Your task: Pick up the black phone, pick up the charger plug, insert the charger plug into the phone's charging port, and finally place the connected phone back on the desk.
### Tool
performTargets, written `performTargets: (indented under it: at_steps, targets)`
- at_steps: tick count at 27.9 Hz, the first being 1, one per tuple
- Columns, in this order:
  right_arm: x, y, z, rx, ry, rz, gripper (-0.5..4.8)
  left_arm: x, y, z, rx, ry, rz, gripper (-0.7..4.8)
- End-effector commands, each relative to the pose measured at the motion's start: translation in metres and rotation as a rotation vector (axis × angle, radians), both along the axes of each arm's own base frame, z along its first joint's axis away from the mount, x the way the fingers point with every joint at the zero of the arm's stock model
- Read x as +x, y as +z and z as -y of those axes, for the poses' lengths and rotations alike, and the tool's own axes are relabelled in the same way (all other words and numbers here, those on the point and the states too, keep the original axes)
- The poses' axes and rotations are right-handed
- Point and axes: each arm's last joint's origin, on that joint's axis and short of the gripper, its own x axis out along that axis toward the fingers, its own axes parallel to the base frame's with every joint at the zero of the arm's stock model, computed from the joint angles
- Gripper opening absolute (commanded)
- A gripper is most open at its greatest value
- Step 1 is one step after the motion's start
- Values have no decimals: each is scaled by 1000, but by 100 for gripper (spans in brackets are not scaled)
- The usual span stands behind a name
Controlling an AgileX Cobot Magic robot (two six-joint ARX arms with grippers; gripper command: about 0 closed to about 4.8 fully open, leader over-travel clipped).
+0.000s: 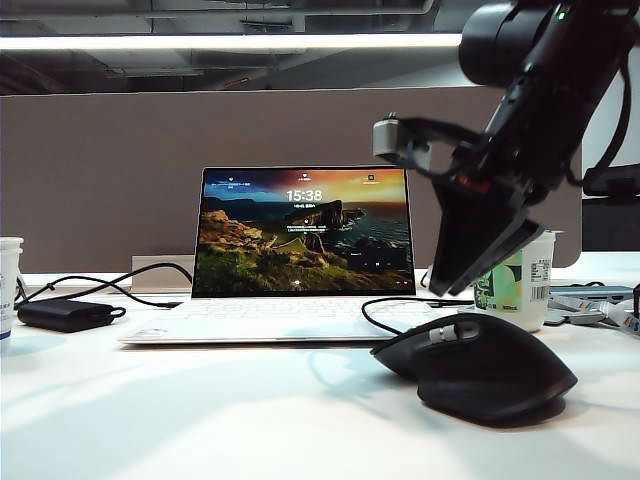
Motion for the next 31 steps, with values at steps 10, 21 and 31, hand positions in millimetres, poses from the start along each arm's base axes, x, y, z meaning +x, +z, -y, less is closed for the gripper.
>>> performTargets:
  at_steps: [10, 21, 31]
  targets:
    - [9, -17, -5, -79, -21, 18, 148, -2, 6, -1, -20, -11, 44, -7]
    - [6, -19, -5, -147, -9, 26, 148, -2, 6, -1, -20, -11, 44, -7]
    - [1, -21, -4, -121, 19, -47, 148, -2, 6, -1, -20, -10, 44, -7]
